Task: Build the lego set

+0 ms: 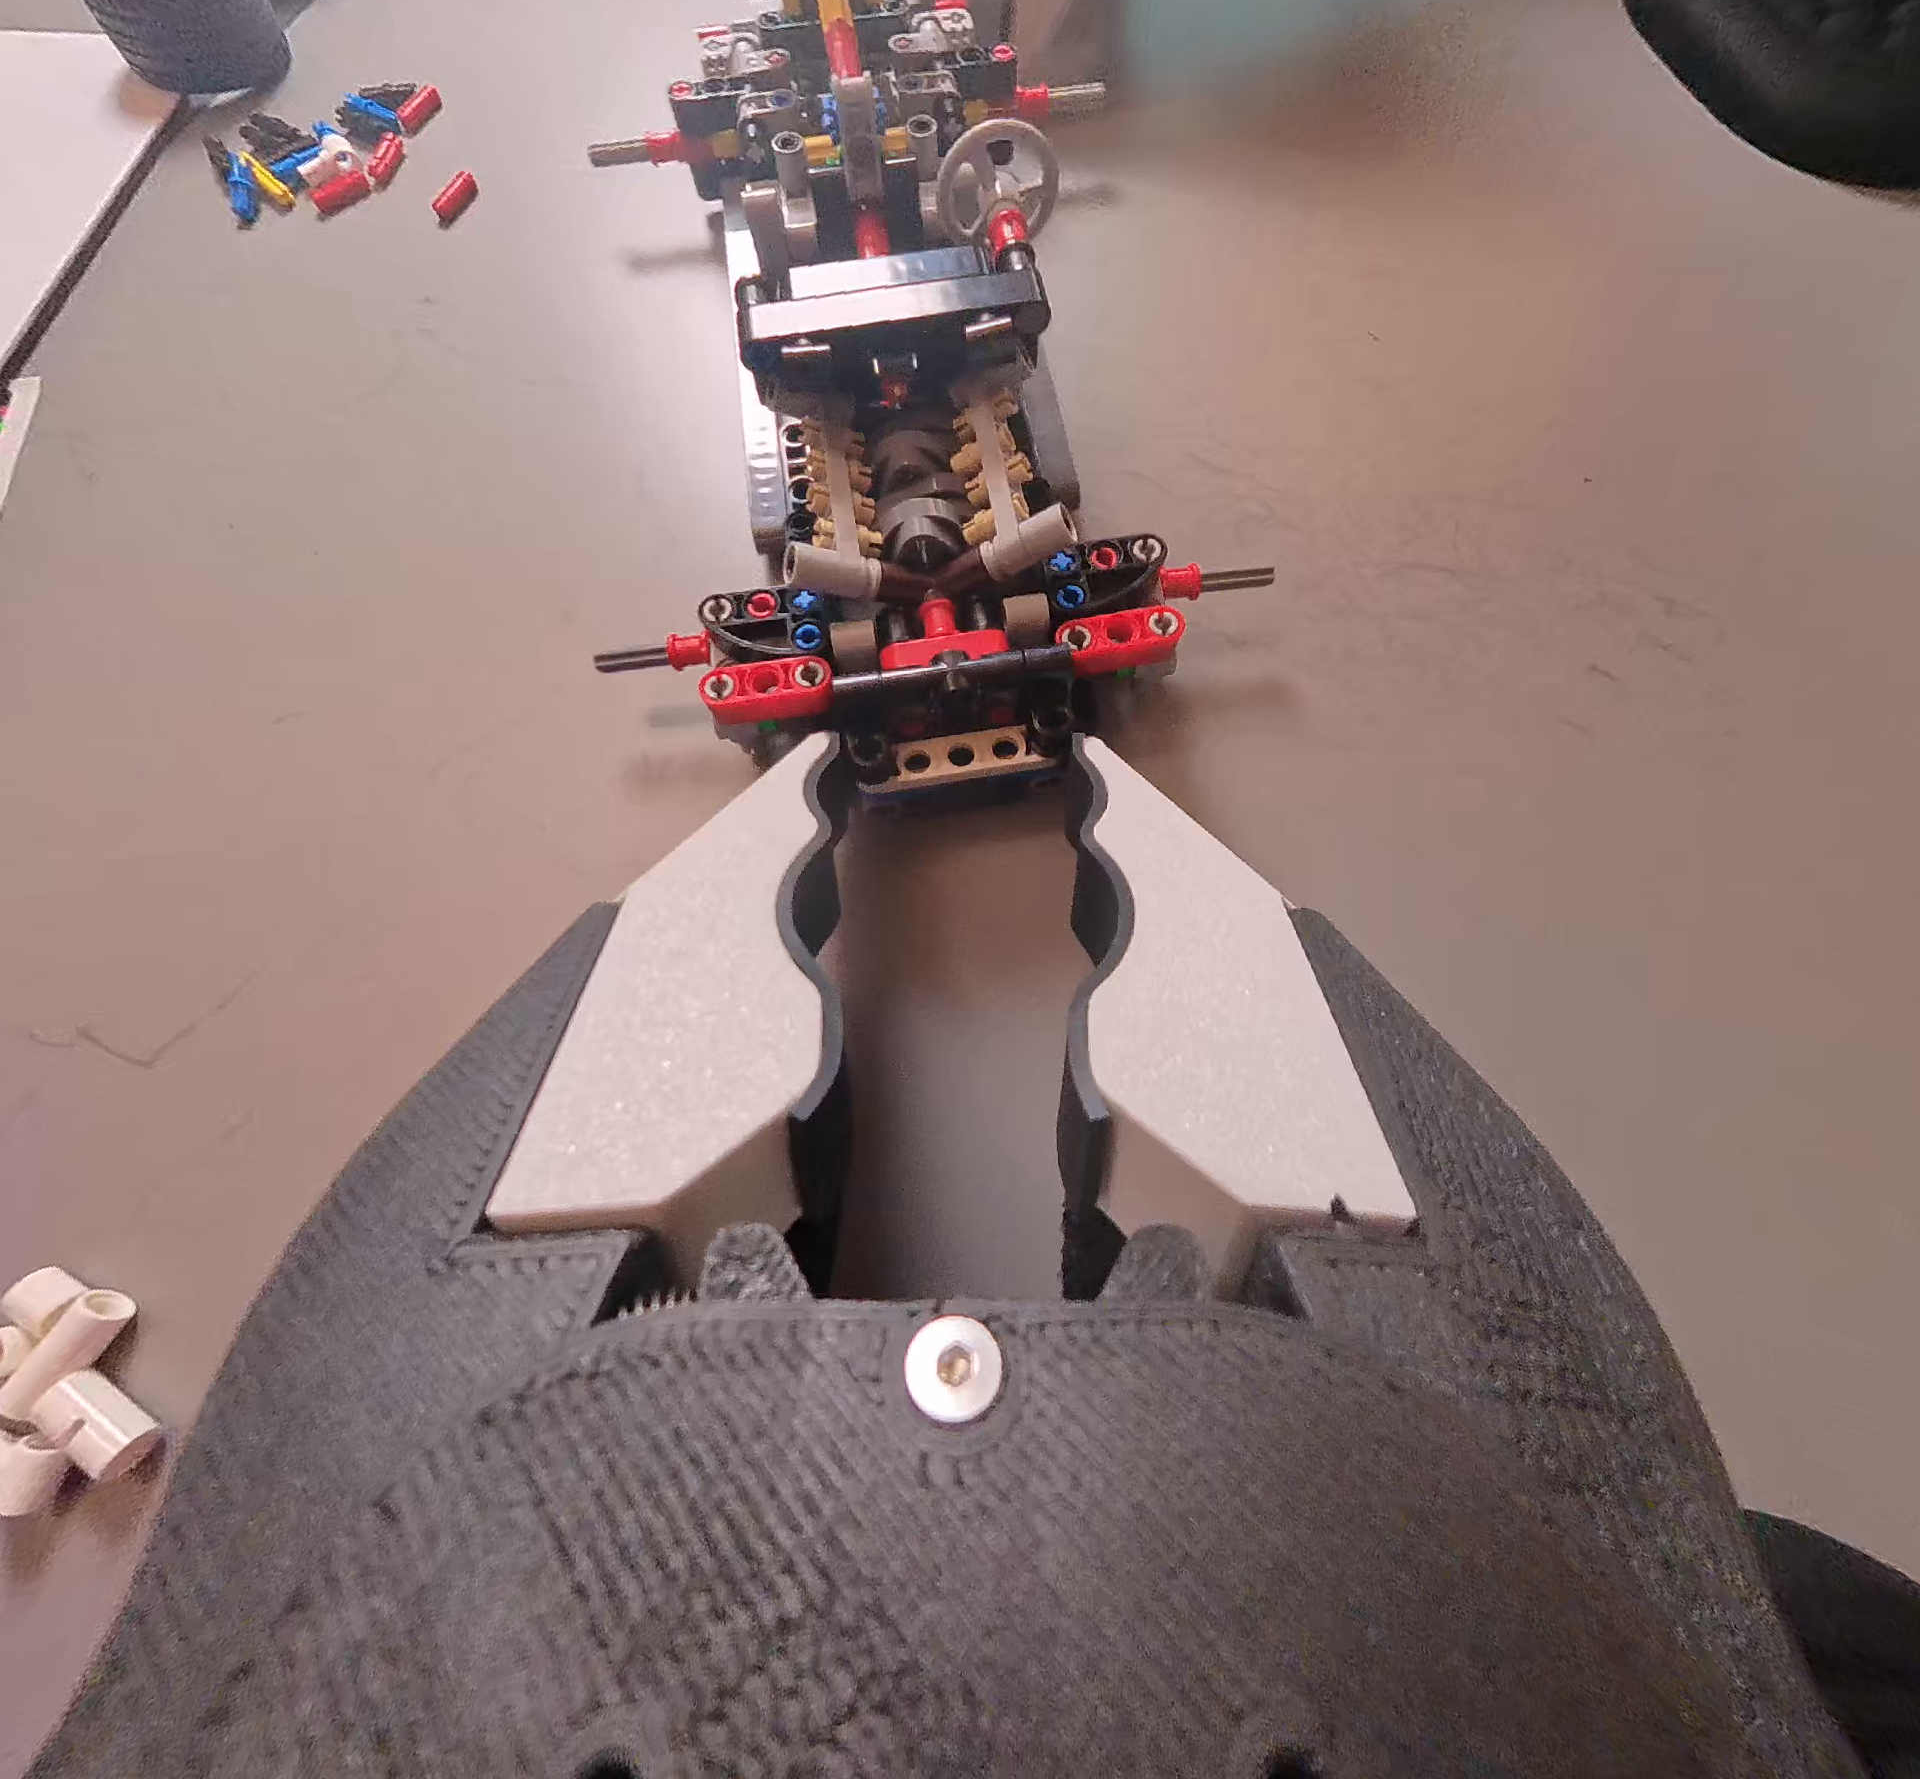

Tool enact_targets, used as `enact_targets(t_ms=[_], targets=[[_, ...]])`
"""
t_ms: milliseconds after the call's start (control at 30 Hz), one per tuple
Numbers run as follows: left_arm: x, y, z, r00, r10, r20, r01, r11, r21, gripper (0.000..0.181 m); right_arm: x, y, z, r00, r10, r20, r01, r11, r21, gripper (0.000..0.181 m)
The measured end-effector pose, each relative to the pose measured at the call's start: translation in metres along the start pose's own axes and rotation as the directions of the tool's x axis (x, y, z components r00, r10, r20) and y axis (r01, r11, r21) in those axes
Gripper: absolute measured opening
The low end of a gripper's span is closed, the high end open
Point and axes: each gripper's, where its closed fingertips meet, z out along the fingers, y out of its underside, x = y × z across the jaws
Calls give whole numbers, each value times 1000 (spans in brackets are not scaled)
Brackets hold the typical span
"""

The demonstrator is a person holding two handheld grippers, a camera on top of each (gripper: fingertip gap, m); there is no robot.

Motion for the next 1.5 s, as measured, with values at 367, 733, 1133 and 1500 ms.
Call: enact_targets(t_ms=[367, 733, 1133, 1500], targets=[[-28, 3, -4, 996, 14, 85, -13, 1000, -16, 35, -58, 10, -18, 966, 53, -251, -76, 994, -83, 24], [-80, -2, 0, 972, -44, 230, 54, 998, -37, 35, -78, -1, -10, 919, 85, -385, -122, 990, -72, 22], [-64, -48, -48, 935, -69, 349, -9, 976, 217, 38, -77, -32, -44, 925, 141, -353, -88, 983, 161, 29], [-12, -67, -10, 968, 88, 235, -132, 975, 177, 38, -39, -80, -61, 951, 187, -247, -103, 942, 319, 31]])
